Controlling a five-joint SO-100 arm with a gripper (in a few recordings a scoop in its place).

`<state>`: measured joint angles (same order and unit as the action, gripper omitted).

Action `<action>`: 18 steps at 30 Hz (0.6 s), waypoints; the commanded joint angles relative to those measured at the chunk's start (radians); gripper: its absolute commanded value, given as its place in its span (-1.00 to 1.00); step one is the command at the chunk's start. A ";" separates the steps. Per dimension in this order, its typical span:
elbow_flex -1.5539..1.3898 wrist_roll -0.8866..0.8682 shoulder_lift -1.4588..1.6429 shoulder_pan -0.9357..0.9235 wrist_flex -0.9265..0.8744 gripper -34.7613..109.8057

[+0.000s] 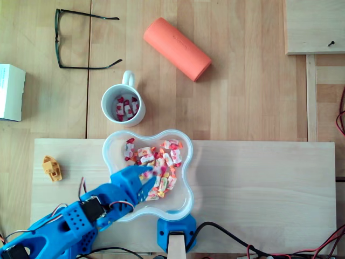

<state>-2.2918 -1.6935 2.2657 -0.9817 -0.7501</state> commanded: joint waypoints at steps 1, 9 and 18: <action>0.215 0.060 0.009 0.064 -0.014 -0.55; 0.479 0.147 -0.229 0.341 0.006 -0.54; 0.761 0.161 -0.620 0.436 0.006 -0.54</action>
<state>-1.6368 -1.5248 1.6444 -0.5461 -0.7440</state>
